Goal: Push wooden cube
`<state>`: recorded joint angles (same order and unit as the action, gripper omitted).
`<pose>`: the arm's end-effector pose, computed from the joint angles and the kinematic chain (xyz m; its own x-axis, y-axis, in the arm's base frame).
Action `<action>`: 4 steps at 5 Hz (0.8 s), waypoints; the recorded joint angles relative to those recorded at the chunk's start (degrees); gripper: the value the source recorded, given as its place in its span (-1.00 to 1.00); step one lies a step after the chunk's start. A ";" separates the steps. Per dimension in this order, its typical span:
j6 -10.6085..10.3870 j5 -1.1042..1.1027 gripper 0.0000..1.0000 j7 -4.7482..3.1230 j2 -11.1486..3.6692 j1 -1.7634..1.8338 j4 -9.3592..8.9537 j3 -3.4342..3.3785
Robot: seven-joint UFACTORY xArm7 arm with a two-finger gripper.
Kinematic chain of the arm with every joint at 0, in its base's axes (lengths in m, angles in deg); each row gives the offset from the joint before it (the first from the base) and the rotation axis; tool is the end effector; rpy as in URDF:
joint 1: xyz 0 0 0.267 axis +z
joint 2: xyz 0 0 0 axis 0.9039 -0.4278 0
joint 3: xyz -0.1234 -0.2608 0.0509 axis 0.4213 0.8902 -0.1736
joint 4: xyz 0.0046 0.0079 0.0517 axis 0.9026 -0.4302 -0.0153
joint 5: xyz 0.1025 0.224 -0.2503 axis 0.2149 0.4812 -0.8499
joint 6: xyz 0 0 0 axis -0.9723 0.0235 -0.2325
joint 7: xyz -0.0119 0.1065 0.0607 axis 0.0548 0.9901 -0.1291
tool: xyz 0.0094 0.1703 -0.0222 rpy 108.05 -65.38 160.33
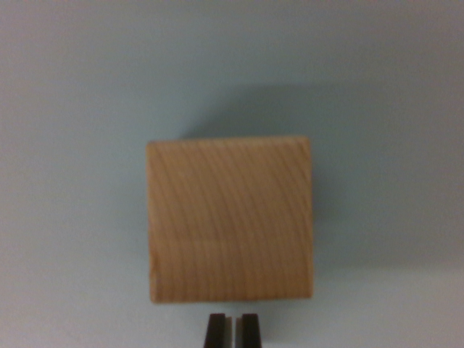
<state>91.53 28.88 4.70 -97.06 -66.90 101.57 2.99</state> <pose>0.4655 -0.0512 0.0304 0.9991 -0.0261 -0.0338 -0.0259 -0.9996 0.0061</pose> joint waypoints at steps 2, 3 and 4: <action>0.61 0.05 1.00 0.04 -1.01 0.01 1.62 -0.04; 1.33 0.10 1.00 0.09 -2.20 0.01 3.53 -0.09; 1.33 0.10 1.00 0.09 -2.20 0.01 3.53 -0.09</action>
<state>92.86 28.99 4.79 -99.26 -66.89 105.10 2.91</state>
